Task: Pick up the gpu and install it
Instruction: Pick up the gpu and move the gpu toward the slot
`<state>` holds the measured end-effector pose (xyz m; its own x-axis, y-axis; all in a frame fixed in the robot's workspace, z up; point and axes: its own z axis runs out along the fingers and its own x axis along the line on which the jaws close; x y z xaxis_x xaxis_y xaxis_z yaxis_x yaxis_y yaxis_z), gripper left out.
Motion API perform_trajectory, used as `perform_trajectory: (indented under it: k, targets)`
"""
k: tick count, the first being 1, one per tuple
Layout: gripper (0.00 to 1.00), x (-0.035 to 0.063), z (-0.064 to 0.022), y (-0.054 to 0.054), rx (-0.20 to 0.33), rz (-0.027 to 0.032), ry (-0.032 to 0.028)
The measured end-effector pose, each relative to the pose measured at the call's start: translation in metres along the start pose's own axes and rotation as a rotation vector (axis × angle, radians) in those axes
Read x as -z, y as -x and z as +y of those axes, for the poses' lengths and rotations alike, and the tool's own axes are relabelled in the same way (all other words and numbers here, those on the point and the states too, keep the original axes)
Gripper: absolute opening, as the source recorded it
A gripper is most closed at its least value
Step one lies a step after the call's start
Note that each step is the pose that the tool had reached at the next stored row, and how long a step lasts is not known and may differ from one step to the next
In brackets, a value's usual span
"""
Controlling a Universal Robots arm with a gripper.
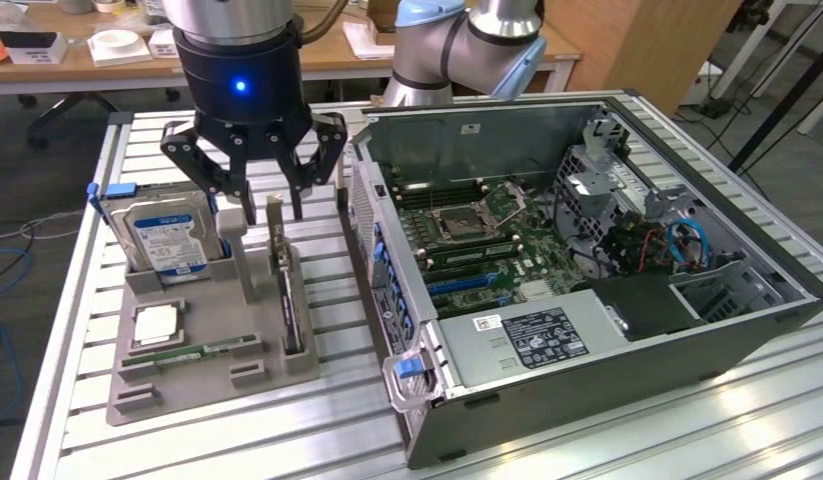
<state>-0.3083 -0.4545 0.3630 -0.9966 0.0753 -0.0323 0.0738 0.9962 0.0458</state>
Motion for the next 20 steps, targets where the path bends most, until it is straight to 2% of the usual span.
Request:
perform_trajectory:
  k: [20]
  targets:
    - [0.47,-0.0036,-0.0048,-0.0002,0.000,0.0000,0.0000]
